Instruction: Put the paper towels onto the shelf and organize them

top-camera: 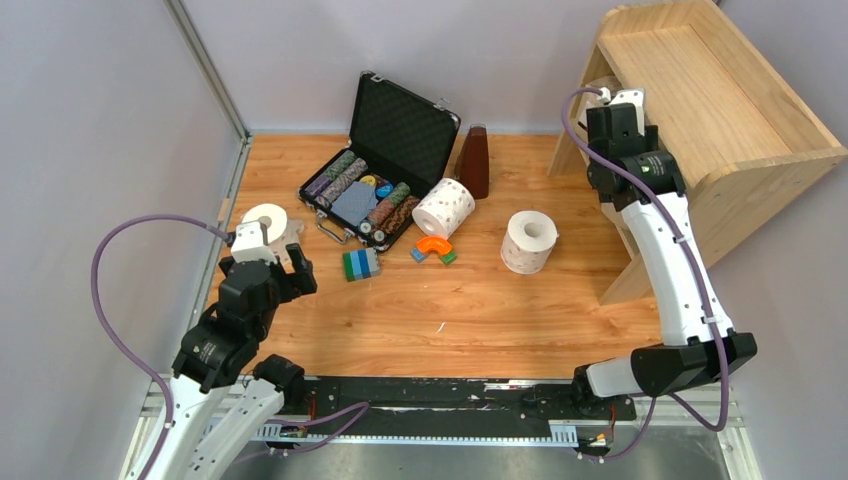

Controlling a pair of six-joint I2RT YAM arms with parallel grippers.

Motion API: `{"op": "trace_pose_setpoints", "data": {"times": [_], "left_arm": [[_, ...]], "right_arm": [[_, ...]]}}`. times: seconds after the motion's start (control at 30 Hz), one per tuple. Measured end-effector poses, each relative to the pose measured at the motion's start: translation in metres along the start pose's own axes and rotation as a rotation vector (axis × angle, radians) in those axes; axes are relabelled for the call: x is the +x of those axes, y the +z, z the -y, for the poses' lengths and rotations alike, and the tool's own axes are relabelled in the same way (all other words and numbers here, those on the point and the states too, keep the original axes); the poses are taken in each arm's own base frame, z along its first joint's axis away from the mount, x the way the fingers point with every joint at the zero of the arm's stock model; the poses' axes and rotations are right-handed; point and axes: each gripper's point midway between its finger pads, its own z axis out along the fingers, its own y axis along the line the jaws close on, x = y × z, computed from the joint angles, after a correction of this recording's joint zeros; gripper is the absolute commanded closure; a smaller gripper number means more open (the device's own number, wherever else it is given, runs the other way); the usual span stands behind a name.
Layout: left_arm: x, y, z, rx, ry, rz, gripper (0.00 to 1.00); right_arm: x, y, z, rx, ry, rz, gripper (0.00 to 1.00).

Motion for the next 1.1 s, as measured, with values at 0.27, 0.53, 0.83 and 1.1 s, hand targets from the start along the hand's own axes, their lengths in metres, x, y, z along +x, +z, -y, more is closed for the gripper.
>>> {"op": "trace_pose_setpoints", "data": {"times": [0.27,0.53,0.83,1.1], "left_arm": [[0.001,0.000,0.001,0.005,0.001,-0.003,0.00],[0.001,0.000,0.001,0.005,0.002,-0.005,0.00],[0.003,0.002,0.001,0.002,0.007,-0.014,0.00],[0.003,0.002,0.001,0.002,0.007,-0.015,0.00]], "right_arm": [[-0.008,-0.010,0.010,0.003,0.014,0.047,0.37],[-0.026,-0.050,-0.006,-0.144,0.024,0.181,0.27],[-0.019,-0.079,-0.063,-0.441,0.040,0.234,0.24],[0.040,-0.038,-0.099,-0.428,-0.028,0.045,0.21]]}}
